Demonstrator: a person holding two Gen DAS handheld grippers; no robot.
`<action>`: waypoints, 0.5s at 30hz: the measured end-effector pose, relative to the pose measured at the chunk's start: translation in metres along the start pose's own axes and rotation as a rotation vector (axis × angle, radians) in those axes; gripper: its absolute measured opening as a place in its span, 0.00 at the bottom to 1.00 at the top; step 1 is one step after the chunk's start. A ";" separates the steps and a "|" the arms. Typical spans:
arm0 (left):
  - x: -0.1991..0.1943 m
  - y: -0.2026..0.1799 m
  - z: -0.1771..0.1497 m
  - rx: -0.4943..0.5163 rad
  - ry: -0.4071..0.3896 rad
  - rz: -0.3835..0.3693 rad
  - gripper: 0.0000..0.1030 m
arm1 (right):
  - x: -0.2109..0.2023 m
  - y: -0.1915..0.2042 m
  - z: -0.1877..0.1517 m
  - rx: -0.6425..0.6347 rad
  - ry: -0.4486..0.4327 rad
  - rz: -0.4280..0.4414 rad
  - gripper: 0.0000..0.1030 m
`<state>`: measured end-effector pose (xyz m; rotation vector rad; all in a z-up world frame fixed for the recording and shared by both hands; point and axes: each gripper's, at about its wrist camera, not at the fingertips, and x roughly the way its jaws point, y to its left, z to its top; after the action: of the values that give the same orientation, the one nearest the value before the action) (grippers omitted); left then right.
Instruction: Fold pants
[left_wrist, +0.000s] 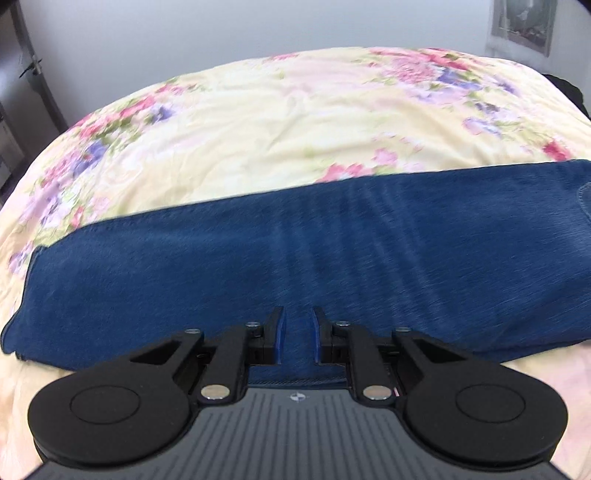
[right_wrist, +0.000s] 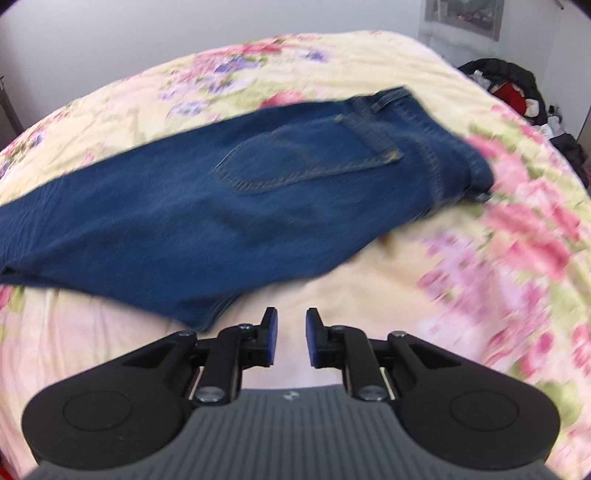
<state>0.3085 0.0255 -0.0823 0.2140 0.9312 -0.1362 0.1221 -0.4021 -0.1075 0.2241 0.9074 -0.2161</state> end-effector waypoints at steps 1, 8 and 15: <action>0.001 -0.008 0.004 0.009 -0.008 -0.007 0.19 | -0.002 -0.010 0.009 0.011 -0.018 -0.001 0.14; 0.019 -0.047 0.027 0.015 -0.028 -0.054 0.19 | 0.007 -0.070 0.080 0.027 -0.104 -0.047 0.28; 0.056 -0.069 0.051 -0.011 -0.015 -0.045 0.19 | 0.065 -0.097 0.148 0.010 -0.124 -0.018 0.22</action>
<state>0.3671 -0.0549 -0.1069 0.1816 0.9221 -0.1733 0.2448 -0.5426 -0.0806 0.2091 0.7859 -0.2488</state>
